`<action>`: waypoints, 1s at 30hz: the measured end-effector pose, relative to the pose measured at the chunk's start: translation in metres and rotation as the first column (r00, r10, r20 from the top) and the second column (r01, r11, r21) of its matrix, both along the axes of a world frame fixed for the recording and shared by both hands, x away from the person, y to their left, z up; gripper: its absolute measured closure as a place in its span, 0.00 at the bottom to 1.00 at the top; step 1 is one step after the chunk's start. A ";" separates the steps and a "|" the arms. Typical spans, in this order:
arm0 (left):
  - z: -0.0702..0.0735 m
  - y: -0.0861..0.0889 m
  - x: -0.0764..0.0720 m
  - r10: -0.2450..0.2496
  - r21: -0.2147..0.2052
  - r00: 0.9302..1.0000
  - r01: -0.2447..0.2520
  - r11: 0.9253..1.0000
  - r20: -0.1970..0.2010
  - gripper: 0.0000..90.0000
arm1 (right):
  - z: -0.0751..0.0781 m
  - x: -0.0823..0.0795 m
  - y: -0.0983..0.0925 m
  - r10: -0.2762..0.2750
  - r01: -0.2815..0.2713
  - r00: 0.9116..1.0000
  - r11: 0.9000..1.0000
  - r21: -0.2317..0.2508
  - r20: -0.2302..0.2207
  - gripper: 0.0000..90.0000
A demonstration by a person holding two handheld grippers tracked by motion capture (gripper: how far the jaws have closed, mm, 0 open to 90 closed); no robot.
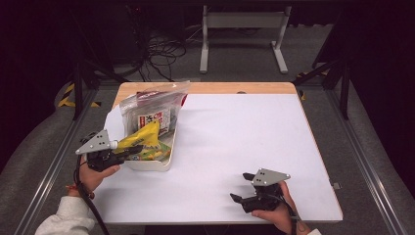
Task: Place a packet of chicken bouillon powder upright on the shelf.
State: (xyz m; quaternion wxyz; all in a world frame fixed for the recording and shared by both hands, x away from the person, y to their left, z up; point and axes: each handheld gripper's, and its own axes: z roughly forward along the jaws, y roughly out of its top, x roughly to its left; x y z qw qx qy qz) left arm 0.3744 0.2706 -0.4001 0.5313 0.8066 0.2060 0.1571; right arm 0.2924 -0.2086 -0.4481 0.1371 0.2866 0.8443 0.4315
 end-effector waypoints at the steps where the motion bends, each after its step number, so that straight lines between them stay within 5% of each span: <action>1: -0.001 0.000 -0.001 0.012 -0.008 1.000 -0.012 1.000 0.000 0.87 | 0.000 0.000 0.000 -0.001 0.001 1.000 1.000 0.000 0.002 0.22; 14: -0.008 -0.001 -0.019 0.159 -0.047 0.987 -0.157 0.986 0.030 0.72 | 0.005 0.001 -0.007 -0.013 0.013 1.000 1.000 0.014 0.026 0.22; 30: -0.021 -0.001 -0.024 0.216 -0.016 0.976 -0.216 0.976 0.013 0.67 | 0.008 0.001 -0.010 -0.009 0.009 0.999 1.000 0.018 0.041 0.22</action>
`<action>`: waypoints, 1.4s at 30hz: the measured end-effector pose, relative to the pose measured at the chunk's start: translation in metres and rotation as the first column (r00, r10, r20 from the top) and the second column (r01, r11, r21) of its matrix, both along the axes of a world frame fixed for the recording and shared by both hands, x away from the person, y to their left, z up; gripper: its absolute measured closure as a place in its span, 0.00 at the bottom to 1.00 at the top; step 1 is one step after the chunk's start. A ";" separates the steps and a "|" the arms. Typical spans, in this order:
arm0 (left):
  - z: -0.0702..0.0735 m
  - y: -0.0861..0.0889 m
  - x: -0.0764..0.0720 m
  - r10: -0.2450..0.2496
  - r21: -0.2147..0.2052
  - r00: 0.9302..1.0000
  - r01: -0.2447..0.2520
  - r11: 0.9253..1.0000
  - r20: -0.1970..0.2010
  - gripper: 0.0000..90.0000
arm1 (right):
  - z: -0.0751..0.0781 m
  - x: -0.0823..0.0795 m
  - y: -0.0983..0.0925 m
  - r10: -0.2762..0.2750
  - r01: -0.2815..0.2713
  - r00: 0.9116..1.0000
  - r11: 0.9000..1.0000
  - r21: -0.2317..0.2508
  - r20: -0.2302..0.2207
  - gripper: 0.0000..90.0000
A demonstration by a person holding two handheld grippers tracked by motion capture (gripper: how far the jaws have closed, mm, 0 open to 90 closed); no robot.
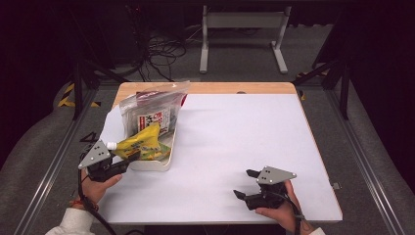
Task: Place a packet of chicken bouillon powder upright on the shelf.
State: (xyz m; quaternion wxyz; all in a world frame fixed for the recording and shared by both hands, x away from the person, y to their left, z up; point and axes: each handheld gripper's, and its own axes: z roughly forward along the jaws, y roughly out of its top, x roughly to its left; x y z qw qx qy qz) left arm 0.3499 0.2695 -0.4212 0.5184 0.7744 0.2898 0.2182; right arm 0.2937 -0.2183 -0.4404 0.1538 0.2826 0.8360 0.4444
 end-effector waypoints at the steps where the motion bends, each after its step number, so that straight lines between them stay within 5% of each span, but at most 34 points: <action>1: 0.000 0.000 0.000 0.000 0.000 1.000 0.000 1.000 0.000 0.66 | 0.000 0.000 0.000 0.004 -0.004 1.000 1.000 0.001 0.002 0.22; 9: -0.002 -0.003 -0.006 0.056 -0.012 0.998 -0.056 0.998 -0.002 0.56 | 0.001 0.000 -0.001 0.003 -0.003 1.000 1.000 0.001 0.005 0.22; 16: -0.003 -0.001 -0.007 0.052 -0.027 0.999 -0.052 0.998 -0.017 0.68 | 0.001 0.001 -0.002 0.003 -0.003 1.000 1.000 0.003 0.006 0.22; 29: -0.006 0.008 -0.001 -0.049 -0.054 0.997 0.046 0.998 -0.060 0.92 | 0.000 0.003 0.000 0.011 -0.011 1.000 1.000 0.002 -0.001 0.22; 36: -0.005 0.008 0.000 -0.058 -0.037 0.996 0.055 0.998 -0.061 0.92 | 0.000 0.003 0.000 0.011 -0.011 1.000 1.000 0.003 -0.004 0.22; 42: -0.006 0.004 -0.007 0.000 -0.034 1.000 -0.001 0.999 -0.027 0.84 | 0.002 0.003 -0.001 0.008 -0.008 1.000 1.000 0.002 0.002 0.22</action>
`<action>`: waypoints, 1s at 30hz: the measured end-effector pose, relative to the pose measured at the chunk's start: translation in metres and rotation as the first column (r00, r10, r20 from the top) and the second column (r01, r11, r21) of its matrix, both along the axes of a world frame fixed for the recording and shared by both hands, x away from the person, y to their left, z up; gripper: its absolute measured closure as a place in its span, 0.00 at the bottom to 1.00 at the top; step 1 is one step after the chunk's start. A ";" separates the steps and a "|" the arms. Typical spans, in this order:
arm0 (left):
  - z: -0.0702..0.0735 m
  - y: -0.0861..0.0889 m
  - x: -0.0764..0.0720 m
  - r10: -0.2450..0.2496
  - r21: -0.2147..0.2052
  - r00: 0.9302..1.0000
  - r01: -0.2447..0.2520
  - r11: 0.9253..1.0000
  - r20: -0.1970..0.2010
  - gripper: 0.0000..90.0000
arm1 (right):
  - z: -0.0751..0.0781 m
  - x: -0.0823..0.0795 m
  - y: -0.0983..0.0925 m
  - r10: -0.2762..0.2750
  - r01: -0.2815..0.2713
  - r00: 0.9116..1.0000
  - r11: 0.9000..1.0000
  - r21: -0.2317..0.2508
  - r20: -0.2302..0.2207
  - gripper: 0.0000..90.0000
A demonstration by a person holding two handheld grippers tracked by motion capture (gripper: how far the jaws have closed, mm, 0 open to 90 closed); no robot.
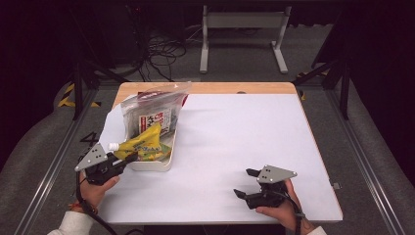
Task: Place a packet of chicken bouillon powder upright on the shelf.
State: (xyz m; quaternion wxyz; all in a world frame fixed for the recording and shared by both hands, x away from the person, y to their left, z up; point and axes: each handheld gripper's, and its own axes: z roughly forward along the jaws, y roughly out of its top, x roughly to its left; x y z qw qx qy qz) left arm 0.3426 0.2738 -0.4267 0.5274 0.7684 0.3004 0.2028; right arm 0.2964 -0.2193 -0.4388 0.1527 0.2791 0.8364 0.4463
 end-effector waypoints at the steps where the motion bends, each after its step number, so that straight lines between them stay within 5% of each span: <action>1: 0.000 -0.001 -0.001 0.006 -0.004 1.000 -0.006 1.000 0.004 0.83 | 0.000 0.000 -0.001 -0.002 0.002 1.000 1.000 0.001 0.001 0.22; 11: 0.001 -0.012 -0.015 0.102 0.003 0.994 -0.102 0.995 0.026 0.63 | 0.004 0.001 -0.008 -0.022 0.022 1.000 1.000 0.011 0.013 0.22; 14: 0.003 -0.011 -0.017 0.115 -0.041 0.993 -0.113 0.993 0.034 0.60 | 0.005 0.002 -0.011 -0.028 0.028 1.000 1.000 0.014 0.014 0.22; 19: 0.003 -0.008 -0.019 0.165 -0.039 0.986 -0.164 0.986 0.037 0.48 | 0.004 0.004 -0.011 -0.032 0.032 0.999 0.999 0.012 0.014 0.22; 30: 0.005 -0.012 -0.035 0.200 -0.028 0.978 -0.199 0.980 0.053 0.30 | 0.006 0.005 -0.014 -0.042 0.042 0.999 0.999 0.009 0.019 0.22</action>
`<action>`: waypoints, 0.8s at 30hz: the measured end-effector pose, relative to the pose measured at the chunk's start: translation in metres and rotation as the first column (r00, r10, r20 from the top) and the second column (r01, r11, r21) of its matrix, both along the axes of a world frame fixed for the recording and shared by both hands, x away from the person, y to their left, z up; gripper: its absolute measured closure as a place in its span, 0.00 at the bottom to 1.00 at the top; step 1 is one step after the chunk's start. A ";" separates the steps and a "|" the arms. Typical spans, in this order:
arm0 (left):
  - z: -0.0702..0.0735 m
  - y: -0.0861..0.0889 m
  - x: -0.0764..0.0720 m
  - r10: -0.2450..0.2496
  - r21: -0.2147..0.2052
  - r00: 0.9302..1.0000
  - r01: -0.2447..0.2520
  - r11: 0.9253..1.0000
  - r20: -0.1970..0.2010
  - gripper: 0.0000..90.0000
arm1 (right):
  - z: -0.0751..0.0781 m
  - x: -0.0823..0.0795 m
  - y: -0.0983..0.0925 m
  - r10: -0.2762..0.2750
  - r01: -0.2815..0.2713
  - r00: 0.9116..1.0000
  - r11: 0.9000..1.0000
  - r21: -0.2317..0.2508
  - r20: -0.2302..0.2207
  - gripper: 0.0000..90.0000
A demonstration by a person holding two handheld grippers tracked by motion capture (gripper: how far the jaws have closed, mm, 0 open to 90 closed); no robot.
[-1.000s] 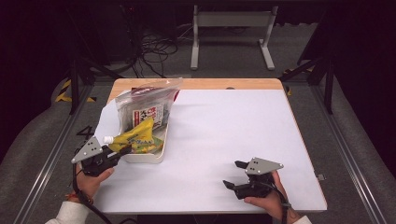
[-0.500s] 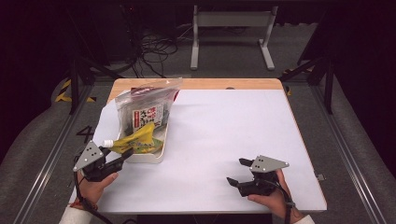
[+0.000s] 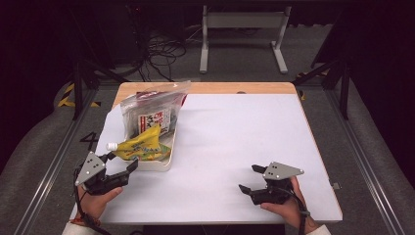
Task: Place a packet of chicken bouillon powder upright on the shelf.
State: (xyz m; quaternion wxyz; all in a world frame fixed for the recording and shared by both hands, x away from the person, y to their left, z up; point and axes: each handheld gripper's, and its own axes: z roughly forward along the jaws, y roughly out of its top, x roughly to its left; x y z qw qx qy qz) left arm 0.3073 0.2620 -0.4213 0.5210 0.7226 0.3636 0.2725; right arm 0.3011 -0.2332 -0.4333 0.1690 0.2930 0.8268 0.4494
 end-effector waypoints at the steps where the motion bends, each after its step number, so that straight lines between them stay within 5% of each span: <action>1: 0.001 0.000 -0.003 0.000 -0.006 1.000 0.000 1.000 0.004 0.30 | 0.000 0.000 0.000 -0.002 0.002 1.000 1.000 0.000 0.001 0.22; 14: 0.002 0.002 -0.024 0.032 -0.046 0.999 -0.032 0.998 0.001 0.23 | 0.005 0.000 -0.003 -0.017 0.019 0.999 0.999 -0.032 0.034 0.21; 24: 0.004 -0.008 -0.031 -0.050 -0.032 0.999 0.050 0.998 -0.002 0.22 | 0.005 -0.001 -0.004 -0.013 0.014 0.999 0.999 -0.044 0.038 0.21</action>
